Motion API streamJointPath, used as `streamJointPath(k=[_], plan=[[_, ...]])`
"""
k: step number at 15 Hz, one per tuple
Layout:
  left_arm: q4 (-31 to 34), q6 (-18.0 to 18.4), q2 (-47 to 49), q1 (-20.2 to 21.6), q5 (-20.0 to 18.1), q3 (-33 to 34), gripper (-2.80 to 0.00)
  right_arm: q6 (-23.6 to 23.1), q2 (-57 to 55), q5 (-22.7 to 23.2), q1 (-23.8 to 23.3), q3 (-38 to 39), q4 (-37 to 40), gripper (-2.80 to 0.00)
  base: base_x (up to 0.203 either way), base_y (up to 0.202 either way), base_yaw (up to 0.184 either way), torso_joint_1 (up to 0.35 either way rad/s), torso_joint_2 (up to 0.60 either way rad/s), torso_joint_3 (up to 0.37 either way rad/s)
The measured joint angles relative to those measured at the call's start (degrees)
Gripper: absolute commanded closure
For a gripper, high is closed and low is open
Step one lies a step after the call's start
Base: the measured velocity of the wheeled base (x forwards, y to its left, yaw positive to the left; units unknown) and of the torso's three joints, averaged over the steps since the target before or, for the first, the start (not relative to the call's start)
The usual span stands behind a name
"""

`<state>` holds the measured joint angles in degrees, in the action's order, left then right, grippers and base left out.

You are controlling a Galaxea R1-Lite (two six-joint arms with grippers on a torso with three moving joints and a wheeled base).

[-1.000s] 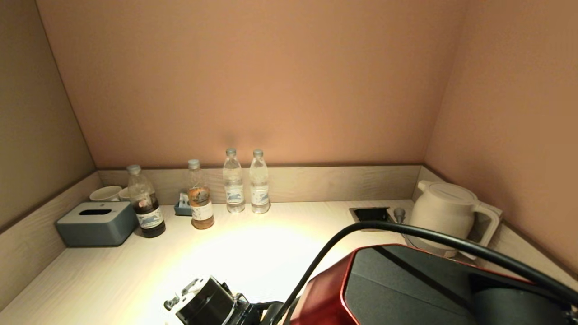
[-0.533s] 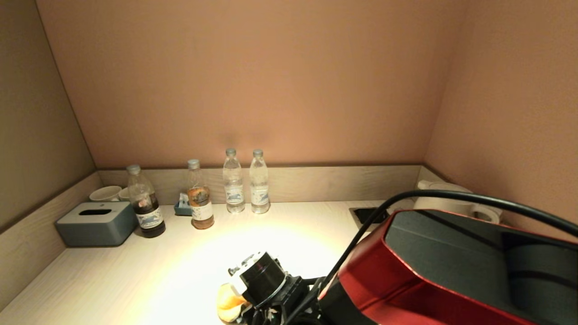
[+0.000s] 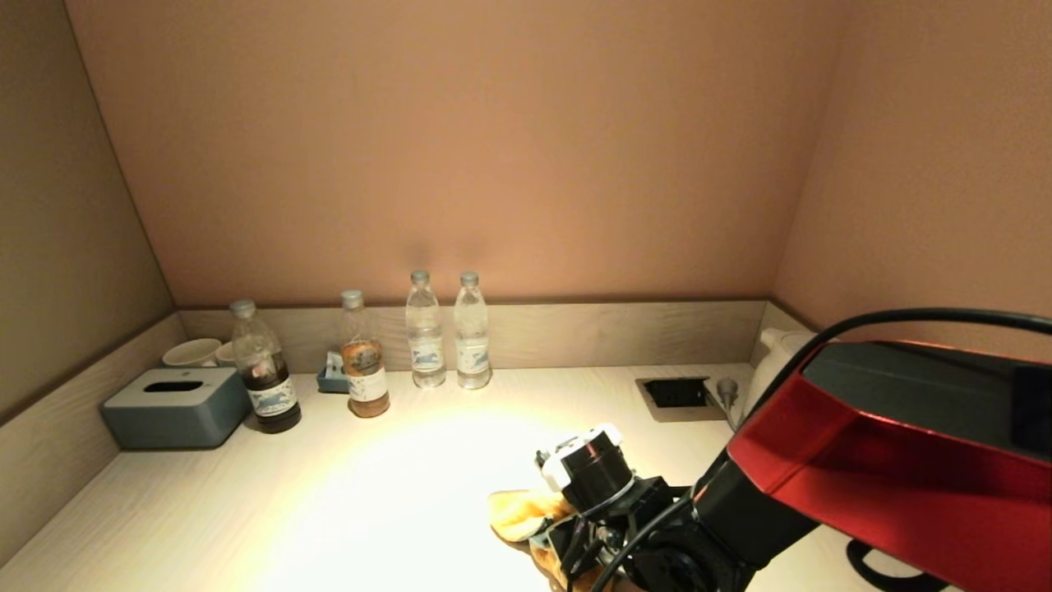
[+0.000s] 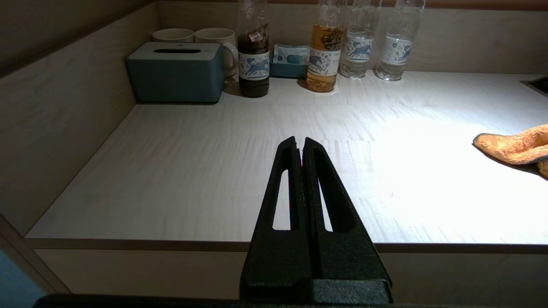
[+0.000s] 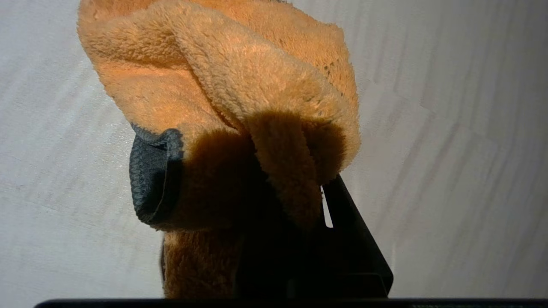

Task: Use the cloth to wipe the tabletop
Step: Sweep the stains on the table

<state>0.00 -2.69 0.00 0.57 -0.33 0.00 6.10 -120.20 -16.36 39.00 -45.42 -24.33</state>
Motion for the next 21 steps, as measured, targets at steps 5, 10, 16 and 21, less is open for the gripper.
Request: streamJointPath(k=[5,10,16,21], plan=[[0.0,0.0,0.0,0.0,0.0,0.0,0.0,0.4,3.4,0.0,-10.0,4.6,-3.2,0.0,0.0,0.0,0.0,0.0,0.0,0.0],[0.0,0.0,0.0,0.0,0.0,0.0,0.0,0.4,5.8,0.0,-17.6,7.3,-3.3,0.0,0.0,0.0,0.0,0.0,0.0,0.0],[0.0,0.0,0.0,0.0,0.0,0.0,0.0,0.4,9.5,0.2,-23.3,13.3,-3.4,0.0,0.0,0.0,0.0,0.0,0.0,0.0],[0.0,0.0,0.0,0.0,0.0,0.0,0.0,0.4,15.9,0.5,-24.3,18.5,-3.3,0.0,0.0,0.0,0.0,0.0,0.0,0.0]])
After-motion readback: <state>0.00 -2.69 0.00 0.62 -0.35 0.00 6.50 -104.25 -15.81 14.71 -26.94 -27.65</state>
